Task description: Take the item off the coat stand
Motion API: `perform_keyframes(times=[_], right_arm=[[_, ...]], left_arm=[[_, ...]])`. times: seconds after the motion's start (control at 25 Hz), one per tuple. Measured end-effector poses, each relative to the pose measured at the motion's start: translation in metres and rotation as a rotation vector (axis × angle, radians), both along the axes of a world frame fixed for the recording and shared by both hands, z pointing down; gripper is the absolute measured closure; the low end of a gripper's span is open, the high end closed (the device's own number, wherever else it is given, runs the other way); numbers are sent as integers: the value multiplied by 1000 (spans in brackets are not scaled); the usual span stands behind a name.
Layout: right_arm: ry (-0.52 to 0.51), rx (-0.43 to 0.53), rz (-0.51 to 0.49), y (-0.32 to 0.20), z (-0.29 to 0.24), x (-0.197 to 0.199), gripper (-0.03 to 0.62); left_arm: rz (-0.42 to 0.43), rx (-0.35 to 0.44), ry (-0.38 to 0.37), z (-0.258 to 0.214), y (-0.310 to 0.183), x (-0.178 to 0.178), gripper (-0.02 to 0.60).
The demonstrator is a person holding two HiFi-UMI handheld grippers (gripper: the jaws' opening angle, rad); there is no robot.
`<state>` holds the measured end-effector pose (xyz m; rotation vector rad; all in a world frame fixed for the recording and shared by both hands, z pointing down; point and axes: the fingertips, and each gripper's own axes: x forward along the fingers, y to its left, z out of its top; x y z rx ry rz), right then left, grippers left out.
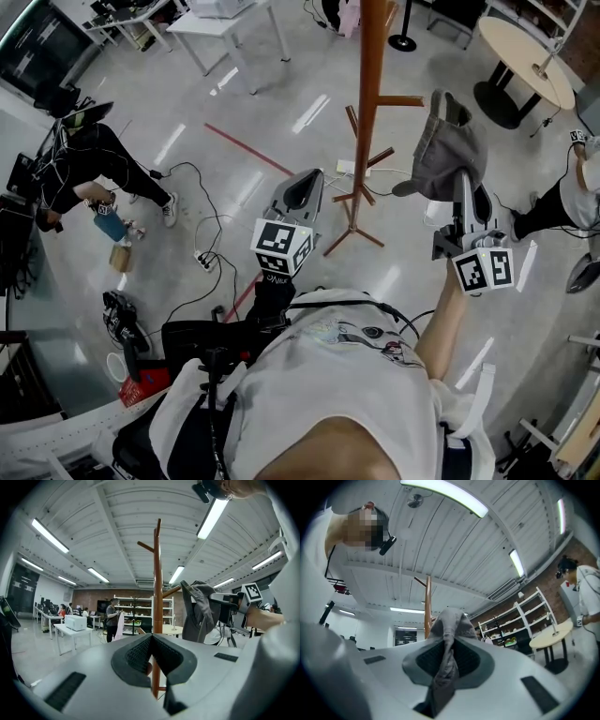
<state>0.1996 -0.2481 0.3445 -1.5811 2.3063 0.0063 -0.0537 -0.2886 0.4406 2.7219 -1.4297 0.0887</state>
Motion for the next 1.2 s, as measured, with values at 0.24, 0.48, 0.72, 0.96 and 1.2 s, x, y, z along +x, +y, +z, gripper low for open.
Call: perform_keyframes(times=[0.24,0.48,0.72,0.96,1.2], right_arm=[[80,-64,78,17,24,15,542],[97,-121,102,31,53,2,542],[89,-121,145,35,57,-9,542],[82,-117,183,36,60,-16,542],[65,-119,191,33,62,-21,542]], left_arm=[[-8,0,5,-4,1,4,580],[7,2,21,-12,5,17,580],[6,14,56,-25,7,24,580],[-7,31,68,-33,9,24,580],[24,61,58,-37,13,29,580]])
